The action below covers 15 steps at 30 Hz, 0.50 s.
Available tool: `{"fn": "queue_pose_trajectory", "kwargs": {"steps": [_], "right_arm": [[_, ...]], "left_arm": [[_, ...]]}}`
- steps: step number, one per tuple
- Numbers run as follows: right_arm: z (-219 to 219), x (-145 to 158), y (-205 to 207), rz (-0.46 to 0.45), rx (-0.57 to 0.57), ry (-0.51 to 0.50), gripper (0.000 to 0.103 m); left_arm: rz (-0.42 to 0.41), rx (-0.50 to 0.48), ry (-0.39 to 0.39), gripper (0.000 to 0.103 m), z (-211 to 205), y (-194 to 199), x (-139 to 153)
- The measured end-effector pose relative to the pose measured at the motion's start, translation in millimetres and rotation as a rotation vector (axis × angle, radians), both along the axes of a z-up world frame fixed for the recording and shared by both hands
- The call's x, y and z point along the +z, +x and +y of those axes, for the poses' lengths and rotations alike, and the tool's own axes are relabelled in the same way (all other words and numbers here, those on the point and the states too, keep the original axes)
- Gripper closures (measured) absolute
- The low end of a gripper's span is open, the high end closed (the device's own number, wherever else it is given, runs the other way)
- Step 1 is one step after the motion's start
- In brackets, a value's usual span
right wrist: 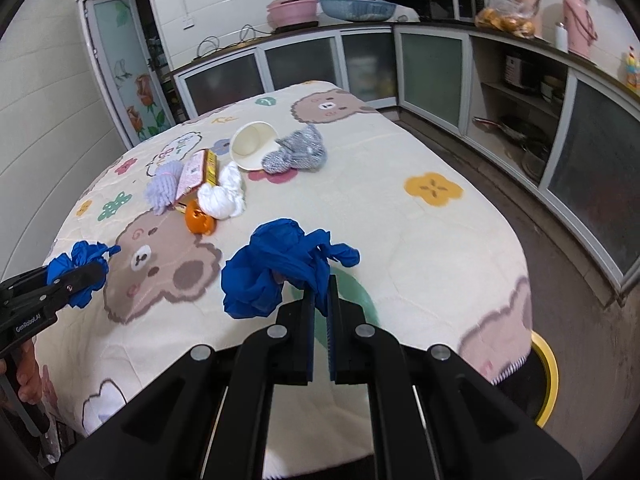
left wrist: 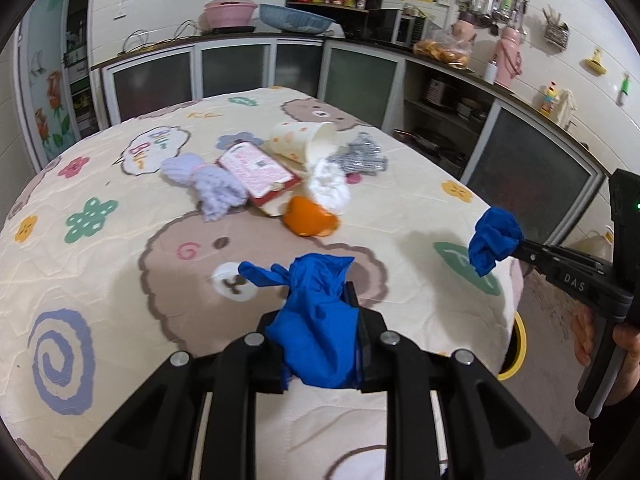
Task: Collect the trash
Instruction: 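Carry both blue cloths off the table over the yellow-rimmed bin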
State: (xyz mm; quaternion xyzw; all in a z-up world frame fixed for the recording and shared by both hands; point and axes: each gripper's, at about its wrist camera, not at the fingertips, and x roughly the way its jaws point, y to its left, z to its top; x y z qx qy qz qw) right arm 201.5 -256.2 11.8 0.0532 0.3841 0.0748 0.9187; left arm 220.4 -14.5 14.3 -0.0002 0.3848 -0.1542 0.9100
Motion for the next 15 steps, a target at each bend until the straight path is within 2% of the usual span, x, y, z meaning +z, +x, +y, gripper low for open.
{"fn": "queue_pose_trajectory", "kwargs": {"steps": [7,15], "right_arm": [[-30,3,-25,-0.016,-0.053,0.003,0.099],[-83,2,-51,-0.021,-0.16,0.01,0.099]], "left_arm": [[-0.005,-0.083,0.022,0.083,-41,-2,2],[-0.035,-0.224,0.042,0.083,-109,-2,10]]}}
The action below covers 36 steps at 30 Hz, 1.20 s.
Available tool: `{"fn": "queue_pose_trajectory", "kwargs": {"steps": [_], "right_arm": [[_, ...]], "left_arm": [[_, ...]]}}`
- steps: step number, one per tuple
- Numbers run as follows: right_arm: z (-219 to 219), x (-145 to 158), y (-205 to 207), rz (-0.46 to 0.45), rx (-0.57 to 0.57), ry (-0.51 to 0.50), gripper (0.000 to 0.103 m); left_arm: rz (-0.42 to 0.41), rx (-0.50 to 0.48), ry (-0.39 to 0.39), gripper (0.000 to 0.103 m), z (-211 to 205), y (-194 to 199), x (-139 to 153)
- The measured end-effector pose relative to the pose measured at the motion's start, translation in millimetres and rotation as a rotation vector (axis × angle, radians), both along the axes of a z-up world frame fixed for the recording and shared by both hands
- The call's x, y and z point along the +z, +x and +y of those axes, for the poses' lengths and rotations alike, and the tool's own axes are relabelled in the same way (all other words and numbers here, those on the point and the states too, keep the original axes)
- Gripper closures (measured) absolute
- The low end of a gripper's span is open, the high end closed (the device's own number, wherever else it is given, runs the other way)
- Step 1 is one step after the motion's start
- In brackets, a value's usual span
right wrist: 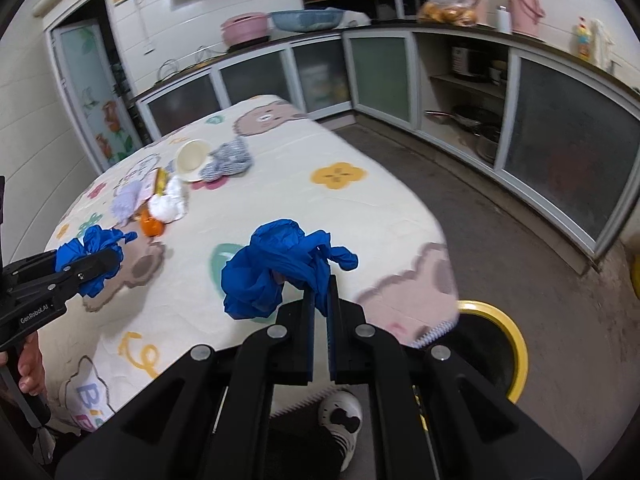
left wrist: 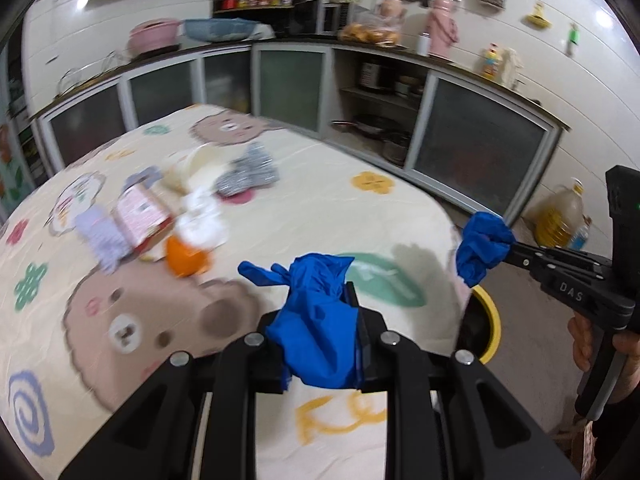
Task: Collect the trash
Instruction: 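Carry both blue cloths off the table over the yellow-rimmed bin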
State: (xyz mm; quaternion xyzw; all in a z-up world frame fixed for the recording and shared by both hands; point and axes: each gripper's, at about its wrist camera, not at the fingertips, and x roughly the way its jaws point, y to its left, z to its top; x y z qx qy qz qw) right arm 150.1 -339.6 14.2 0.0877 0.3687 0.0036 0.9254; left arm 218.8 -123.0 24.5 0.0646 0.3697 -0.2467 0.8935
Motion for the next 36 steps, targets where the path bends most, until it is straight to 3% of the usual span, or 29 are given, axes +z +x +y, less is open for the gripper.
{"fn": "queue_pose_trajectory", "kwargs": {"steps": [14,27,36], "right_arm": [[-108,-29,-46,0.039,-0.242,0.015,0.099],[-174,-82,-60,0.126,-0.394,0.021,0.099],[-194,-127,-45,0.217,-0.433,0.04,0.099]], "left_arm": [[-0.016,-0.255,-0.003,0.083,-136,-9,2],[0.059,-0.415,0.058,0.083,-249,-6,-47],[0.105,-0.472,0.113,0.083,-300,0,-83]]}}
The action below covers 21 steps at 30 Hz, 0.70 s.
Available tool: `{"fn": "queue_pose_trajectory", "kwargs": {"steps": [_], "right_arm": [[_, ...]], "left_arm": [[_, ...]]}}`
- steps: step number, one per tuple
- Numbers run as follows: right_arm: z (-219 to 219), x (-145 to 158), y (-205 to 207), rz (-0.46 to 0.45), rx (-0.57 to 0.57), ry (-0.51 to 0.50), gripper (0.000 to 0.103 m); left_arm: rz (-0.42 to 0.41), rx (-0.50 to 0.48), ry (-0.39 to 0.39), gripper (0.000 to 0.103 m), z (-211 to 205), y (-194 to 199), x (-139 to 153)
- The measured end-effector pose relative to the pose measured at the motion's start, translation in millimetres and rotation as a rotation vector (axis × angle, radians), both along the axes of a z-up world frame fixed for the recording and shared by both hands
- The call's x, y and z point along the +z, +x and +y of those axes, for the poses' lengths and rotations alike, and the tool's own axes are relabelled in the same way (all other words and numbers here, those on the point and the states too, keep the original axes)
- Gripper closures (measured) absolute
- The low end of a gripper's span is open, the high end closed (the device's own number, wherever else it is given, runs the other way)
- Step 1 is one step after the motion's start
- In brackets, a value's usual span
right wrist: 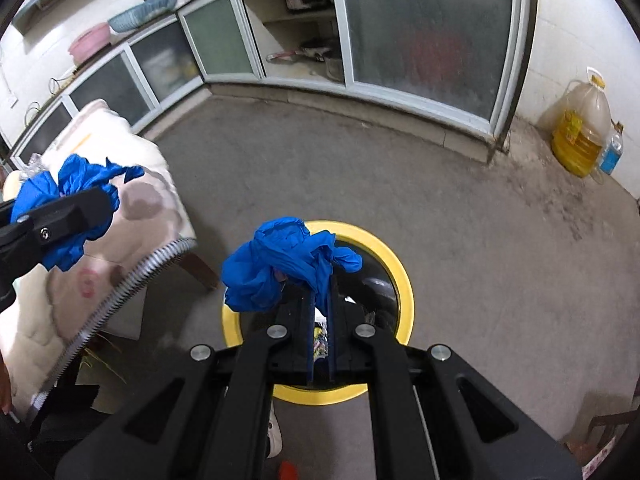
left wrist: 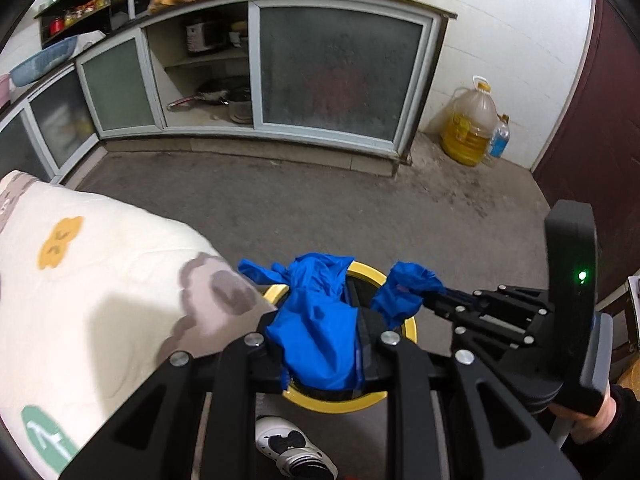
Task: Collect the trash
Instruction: 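Carry both blue cloths off the table over the yellow-rimmed bin, then open both grippers to drop the blue cloths into the bin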
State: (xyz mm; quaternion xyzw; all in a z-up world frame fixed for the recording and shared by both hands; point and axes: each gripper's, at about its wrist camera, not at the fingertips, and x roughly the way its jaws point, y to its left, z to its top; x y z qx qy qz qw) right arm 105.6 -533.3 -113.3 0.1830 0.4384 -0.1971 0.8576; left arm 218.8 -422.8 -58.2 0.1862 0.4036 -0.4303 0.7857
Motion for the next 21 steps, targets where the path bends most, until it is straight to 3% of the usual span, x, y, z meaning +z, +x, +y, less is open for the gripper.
{"fn": "queue_pose_trajectory", "kwargs": {"steps": [14,17,19,21], "right_arm": [[-23,-45,18,0.102,-0.044,0.046,0.098],[-26,-53,22,0.123,-0.046,0.064,0.098],[-29,-56,22,0.133,-0.057,0.065,0.096],[-32,-63,23,0.159,-0.058,0.065,0.088]], "left_arm": [[0.021,-0.024,0.08,0.082,-43,11,-34],[0.013,-0.02,0.079,0.073,-46,11,-32],[0.004,-0.009,0.068,0.059,-46,10,-29],[-0.015,0.015,0.047,0.031,-42,9,-25]]}}
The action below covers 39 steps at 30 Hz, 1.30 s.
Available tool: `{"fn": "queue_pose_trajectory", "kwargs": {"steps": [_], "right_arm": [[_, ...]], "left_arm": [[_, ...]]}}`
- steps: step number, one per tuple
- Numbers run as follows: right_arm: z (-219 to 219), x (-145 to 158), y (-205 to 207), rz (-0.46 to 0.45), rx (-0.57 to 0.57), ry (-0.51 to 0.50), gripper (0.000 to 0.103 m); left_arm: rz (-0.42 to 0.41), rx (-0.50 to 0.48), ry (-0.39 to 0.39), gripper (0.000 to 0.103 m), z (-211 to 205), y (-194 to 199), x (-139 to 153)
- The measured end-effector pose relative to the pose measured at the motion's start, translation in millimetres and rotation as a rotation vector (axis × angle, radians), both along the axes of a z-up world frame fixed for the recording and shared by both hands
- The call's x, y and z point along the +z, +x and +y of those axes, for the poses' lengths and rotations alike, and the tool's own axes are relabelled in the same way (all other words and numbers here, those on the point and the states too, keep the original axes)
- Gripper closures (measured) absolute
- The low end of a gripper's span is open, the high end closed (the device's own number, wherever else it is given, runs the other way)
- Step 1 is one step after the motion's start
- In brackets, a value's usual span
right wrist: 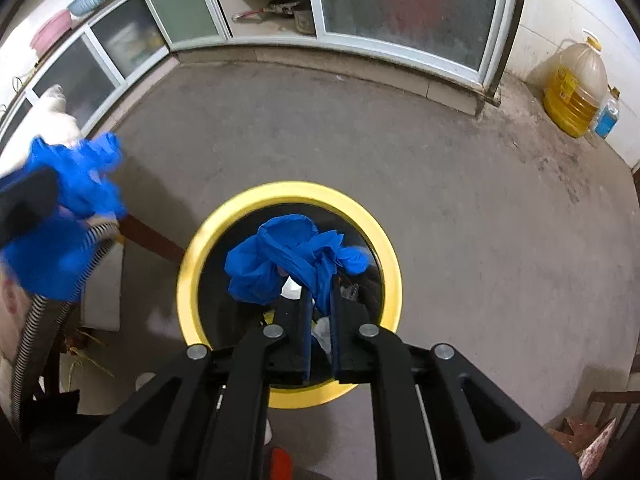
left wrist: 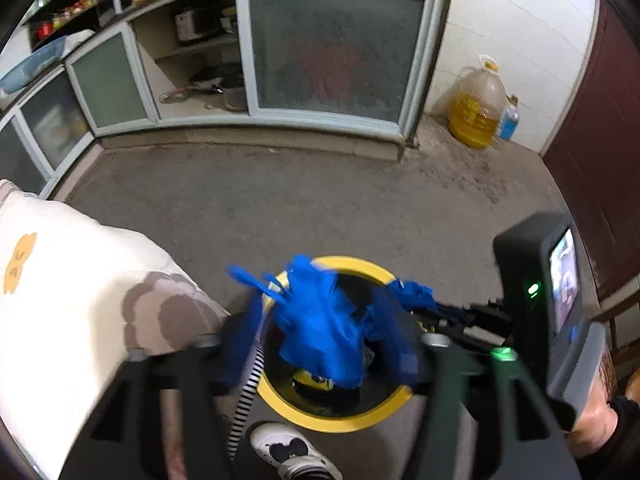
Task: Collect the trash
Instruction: 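Open both grippers to drop the blue cloths into the bin, then move both grippers back over the table toward the remaining trash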
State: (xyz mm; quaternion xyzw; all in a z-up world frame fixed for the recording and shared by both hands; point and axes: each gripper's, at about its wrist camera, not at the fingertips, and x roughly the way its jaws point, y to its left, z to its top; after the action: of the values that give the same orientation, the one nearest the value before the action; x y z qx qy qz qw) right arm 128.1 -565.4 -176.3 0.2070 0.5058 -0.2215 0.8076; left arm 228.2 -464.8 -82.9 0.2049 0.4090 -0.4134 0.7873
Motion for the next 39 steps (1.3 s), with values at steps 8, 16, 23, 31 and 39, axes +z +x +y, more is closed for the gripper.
{"fn": "queue_pose_trajectory", "kwargs": {"steps": [8,16,23,31,39], "right_arm": [[-3,-8,-14,0.018,-0.036,-0.006,0.051],[2,25,-50,-0.073,-0.091,0.0,0.051],[33,79,-65,-0.217,-0.004,-0.089,0.051],[102,153,-30,-0.407,0.216,-0.131,0.046],[201,189,49,-0.473,0.456,-0.127,0.046]], "left_arm": [[0.03,0.049,-0.037,0.014,13,4,10],[0.006,0.095,-0.156,0.008,51,-8,57],[-0.082,0.213,-0.225,0.008,150,0,108],[-0.21,0.521,-0.148,0.008,309,26,133],[-0.261,0.85,-0.046,0.008,456,65,129]]}}
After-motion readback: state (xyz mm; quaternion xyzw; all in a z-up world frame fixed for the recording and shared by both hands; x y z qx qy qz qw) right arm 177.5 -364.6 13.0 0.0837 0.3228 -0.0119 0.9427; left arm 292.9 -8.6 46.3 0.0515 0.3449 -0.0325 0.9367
